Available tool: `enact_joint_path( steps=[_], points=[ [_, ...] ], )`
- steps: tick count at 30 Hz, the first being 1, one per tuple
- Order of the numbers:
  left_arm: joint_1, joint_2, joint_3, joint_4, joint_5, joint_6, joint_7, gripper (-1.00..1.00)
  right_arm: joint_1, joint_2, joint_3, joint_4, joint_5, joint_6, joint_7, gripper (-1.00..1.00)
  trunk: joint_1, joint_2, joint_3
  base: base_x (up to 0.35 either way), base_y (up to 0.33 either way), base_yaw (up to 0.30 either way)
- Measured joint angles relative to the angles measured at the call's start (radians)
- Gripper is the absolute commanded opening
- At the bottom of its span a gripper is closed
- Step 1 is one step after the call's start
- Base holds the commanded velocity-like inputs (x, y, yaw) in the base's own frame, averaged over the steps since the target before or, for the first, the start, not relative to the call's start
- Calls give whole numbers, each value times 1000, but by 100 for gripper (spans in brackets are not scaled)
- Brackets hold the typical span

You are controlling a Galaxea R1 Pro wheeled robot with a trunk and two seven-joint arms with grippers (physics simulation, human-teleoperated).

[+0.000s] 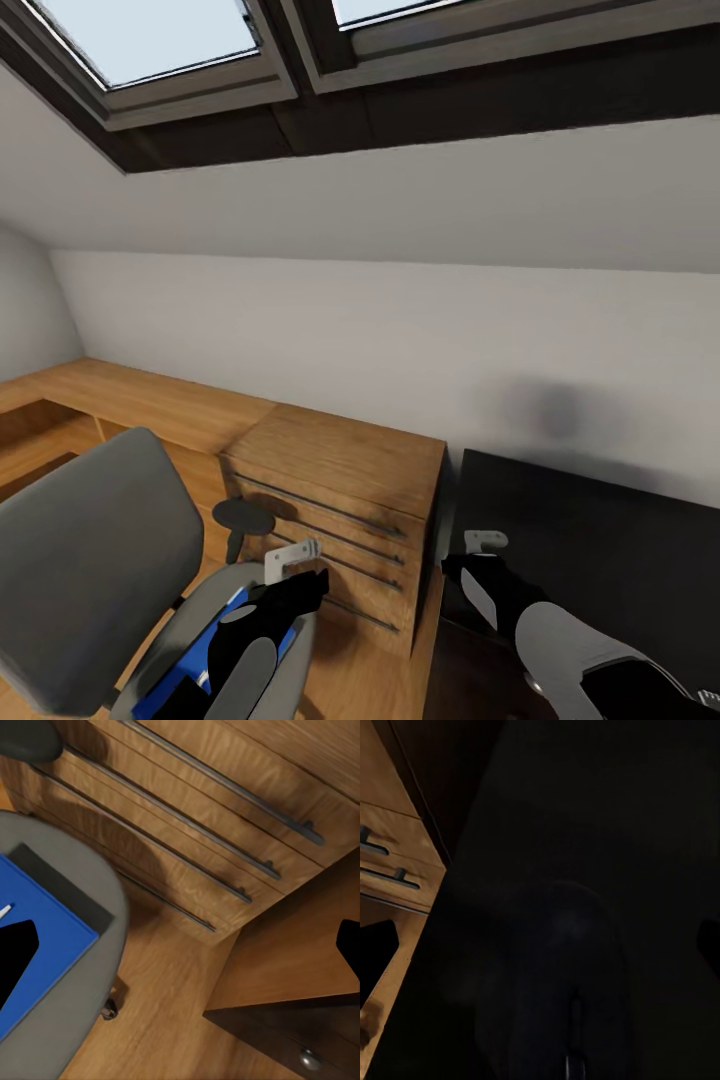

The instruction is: In the bedroom, organize the workspace by keeping the computer under the desk, ensuring the monitor is on the desk, placing the keyboard on the desk next to the monitor, placing the mouse on the desk next to the keyboard, moving the folder from the swivel chair onto the desk next to the mouse, stacking the notebook on top of the folder with the pen on top of the notebook, and positioning the swivel chair next to the desk.

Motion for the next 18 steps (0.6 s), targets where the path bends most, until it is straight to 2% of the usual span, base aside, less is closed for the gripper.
enact_joint_path(
  steps=[3,11,18],
  points=[
    [0,0,0,0,0,0,0,100,-3,-5,0,0,-19,8,0,100,12,-21,-9,0,0,0],
    [0,0,0,0,1,0,0,100,-7,-12,0,0,-26,11,0,100,42,-77,-35,0,0,0],
    [0,0,0,0,1,0,0,100,-7,-12,0,0,-28,11,0,100,42,-77,-35,0,0,0]
  ],
)
